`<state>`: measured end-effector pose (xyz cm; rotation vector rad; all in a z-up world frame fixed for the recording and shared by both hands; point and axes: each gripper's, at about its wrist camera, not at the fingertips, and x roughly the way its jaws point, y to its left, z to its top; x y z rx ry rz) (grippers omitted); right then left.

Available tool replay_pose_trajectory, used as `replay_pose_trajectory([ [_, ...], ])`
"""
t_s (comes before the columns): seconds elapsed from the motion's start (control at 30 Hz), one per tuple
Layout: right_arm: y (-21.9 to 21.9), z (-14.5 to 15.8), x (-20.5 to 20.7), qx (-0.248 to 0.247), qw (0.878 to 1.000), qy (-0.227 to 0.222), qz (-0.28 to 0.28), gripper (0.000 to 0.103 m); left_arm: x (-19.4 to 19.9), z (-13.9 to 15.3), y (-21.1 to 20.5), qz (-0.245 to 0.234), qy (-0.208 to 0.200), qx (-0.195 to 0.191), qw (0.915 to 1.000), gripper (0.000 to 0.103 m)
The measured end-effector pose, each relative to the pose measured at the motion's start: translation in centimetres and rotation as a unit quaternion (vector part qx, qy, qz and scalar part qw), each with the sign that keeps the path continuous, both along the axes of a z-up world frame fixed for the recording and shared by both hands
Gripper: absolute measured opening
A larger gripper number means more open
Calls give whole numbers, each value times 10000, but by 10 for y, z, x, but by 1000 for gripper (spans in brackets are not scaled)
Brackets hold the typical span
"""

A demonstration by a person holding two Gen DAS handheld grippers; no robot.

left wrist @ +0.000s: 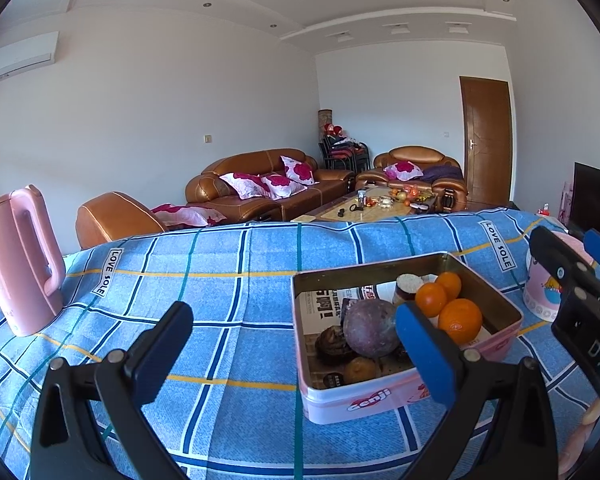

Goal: Organize fruits
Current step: 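Withdraw both open tools up and away from the tin box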

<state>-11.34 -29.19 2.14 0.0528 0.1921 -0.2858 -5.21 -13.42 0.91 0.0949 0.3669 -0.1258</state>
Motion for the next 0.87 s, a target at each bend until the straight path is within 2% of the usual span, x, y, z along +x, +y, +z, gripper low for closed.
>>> replay_pose_trajectory([
  [0.87, -3, -1, 4, 59, 9999, 113, -116, 77, 2, 0, -2, -97, 100, -9, 9999, 103],
])
